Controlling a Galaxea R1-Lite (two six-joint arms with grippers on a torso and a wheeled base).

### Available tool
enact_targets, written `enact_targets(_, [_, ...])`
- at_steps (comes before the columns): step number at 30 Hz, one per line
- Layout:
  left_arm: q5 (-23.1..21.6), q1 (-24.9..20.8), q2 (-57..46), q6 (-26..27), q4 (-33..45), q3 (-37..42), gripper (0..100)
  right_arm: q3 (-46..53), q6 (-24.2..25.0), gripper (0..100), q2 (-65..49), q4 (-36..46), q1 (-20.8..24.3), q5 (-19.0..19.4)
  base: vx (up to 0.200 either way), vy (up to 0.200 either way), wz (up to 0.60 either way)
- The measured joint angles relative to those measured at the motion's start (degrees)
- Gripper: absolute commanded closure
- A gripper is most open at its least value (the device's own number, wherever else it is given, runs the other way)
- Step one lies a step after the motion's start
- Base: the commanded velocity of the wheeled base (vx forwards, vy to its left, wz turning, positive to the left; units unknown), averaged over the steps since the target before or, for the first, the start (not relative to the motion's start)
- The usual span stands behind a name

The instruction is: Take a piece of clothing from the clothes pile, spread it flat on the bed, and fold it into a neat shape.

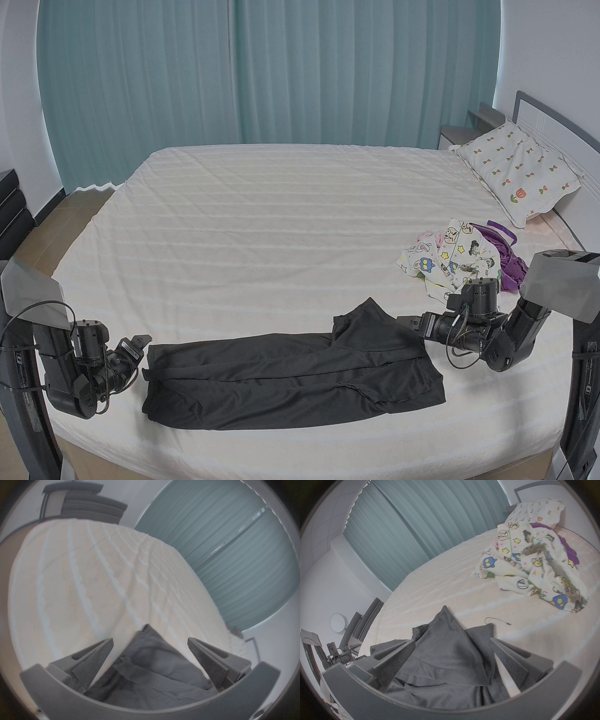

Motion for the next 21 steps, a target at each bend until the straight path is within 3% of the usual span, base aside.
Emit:
enact_targets(3, [-3.74, -0.02, -2.34, -5.85, 0.10, -0.09, 0, -2.61, 0.17, 0, 0.43, 3.45, 1.02, 0.60, 0.000, 0.000, 0.00])
enact_targets(6, [-5.34, -0.33, -3.89, -8.37, 0.10, -0.27, 0, -5.62, 0.09, 0, 1.57, 7.73, 1.82, 1.54, 0.000, 0.000, 0.00])
enact_targets(21, [-6.42, -1.10, -3.30, -9.39, -0.22, -0.09, 0, -12.68, -2.44, 0, 6.60, 10.41, 1.29, 2.46, 0.000, 0.000, 0.00])
